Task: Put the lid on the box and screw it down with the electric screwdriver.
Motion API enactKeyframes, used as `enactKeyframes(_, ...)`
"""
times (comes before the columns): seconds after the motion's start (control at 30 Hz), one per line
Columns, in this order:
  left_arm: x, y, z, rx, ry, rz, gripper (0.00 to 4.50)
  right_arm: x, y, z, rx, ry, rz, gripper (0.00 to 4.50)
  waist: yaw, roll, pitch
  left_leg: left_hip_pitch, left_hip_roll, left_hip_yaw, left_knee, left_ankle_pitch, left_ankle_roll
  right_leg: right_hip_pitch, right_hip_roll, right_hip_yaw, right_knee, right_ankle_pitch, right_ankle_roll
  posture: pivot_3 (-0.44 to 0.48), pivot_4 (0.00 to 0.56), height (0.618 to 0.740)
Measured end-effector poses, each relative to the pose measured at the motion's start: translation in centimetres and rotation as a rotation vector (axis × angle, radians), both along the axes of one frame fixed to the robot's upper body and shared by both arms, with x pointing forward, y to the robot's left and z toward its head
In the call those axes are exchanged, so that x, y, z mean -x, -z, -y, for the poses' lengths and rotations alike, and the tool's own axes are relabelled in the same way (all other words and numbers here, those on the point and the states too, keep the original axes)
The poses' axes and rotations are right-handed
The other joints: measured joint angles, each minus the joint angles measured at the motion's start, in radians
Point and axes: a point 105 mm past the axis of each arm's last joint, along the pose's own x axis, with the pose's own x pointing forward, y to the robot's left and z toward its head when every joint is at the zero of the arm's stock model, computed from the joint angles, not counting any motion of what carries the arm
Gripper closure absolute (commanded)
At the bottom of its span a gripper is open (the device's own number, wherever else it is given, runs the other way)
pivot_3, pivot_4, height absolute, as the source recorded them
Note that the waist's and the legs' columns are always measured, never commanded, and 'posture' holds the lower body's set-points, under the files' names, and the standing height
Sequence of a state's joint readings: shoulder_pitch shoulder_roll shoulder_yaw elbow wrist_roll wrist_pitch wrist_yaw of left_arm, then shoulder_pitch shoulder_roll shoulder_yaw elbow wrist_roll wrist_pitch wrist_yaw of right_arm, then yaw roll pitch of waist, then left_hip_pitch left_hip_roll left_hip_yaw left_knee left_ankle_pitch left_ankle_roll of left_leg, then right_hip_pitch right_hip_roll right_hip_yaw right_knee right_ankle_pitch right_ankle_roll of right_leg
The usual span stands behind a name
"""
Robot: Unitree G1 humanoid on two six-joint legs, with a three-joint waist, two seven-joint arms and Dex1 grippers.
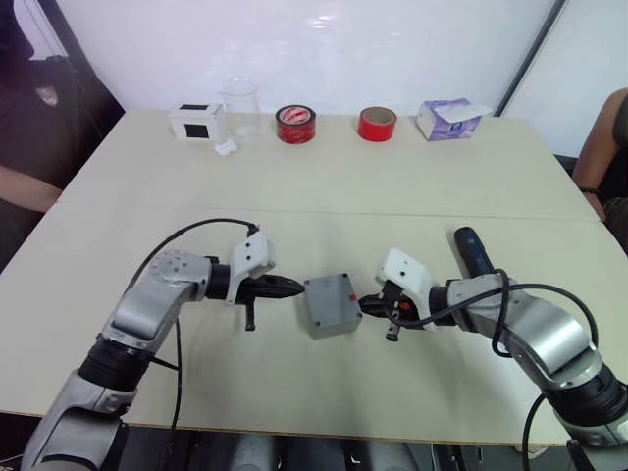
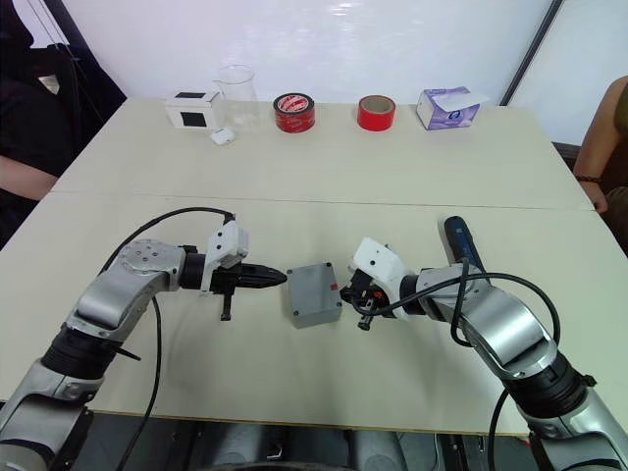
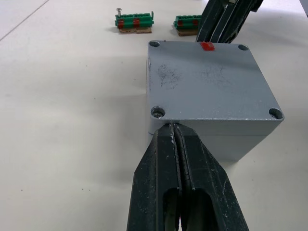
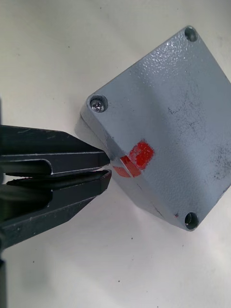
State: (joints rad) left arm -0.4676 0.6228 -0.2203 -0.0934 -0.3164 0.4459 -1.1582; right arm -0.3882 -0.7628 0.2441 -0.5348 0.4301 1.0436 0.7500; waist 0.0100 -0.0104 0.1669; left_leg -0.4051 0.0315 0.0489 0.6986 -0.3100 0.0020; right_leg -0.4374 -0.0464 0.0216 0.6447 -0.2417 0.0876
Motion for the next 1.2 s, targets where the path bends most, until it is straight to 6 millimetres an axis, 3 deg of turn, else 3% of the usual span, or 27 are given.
enactKeyframes(0.4,0.0,-0.3,-0.2,0.002,0.004,-0.001,4.5,0.2,-0.4,0.0,-0.012,0.018,0.024,4.42,0.0,0.0,0.0,0.0,0.0,0.0,0.0,0.0,0.0,0.0,0.0,0.0,0.0,0.0,0.0,0.0,0.15,0.74)
enactKeyframes(0.6,0.7,-2.7,-1.7,0.043,0.008,0.007,4.5,-1.9,-3.4,1.2,-0.13,0.136,0.236,4.42,-0.002,0.0,0.0,0.0,0.0,0.0,0.0,0.0,0.0,0.0,0.0,0.0,0.001,0.0,0.0,0.0,0.15,0.74)
enactKeyframes(0.7,0.8,-4.2,-1.6,0.071,0.012,0.031,4.5,-2.9,-3.5,2.1,-0.139,0.205,0.268,3.74,0.0,0.0,0.0,0.0,0.0,0.0,0.0,0.0,0.0,0.0,0.0,0.0,0.001,0.0,0.0,0.0,0.15,0.74)
enactKeyframes(0.8,0.7,-5.7,-0.9,0.096,0.026,0.063,4.5,-3.8,-2.8,2.7,-0.153,0.258,0.26,2.74,0.001,0.0,0.0,0.0,0.0,0.001,0.0,0.0,0.0,0.0,0.0,0.0,0.001,0.0,0.0,0.0,0.15,0.74)
enactKeyframes(0.83,0.5,-6.3,-0.5,0.115,0.028,0.083,4.5,-4.1,-2.5,3.0,-0.161,0.285,0.25,2.17,0.001,0.0,0.0,0.0,0.0,0.001,0.0,0.0,0.0,0.0,0.0,0.0,0.001,0.0,0.0,0.0,0.15,0.74)
enactKeyframes(0.93,0.2,-7.1,0.3,0.146,0.025,0.113,4.5,-5.0,-1.6,4.0,-0.148,0.358,0.233,1.06,-0.001,0.0,0.0,0.0,0.0,0.001,0.0,0.0,0.0,0.0,0.0,0.0,0.001,0.0,0.0,0.0,0.15,0.74)
enactKeyframes(1.2,0.4,-7.9,1.3,0.177,0.029,0.121,4.5,-6.4,-0.9,5.4,-0.194,0.484,0.183,1.06,-0.009,0.0,0.0,0.0,0.0,0.001,0.0,0.0,0.0,0.0,0.0,0.0,0.001,0.0,0.0,0.0,0.15,0.74)
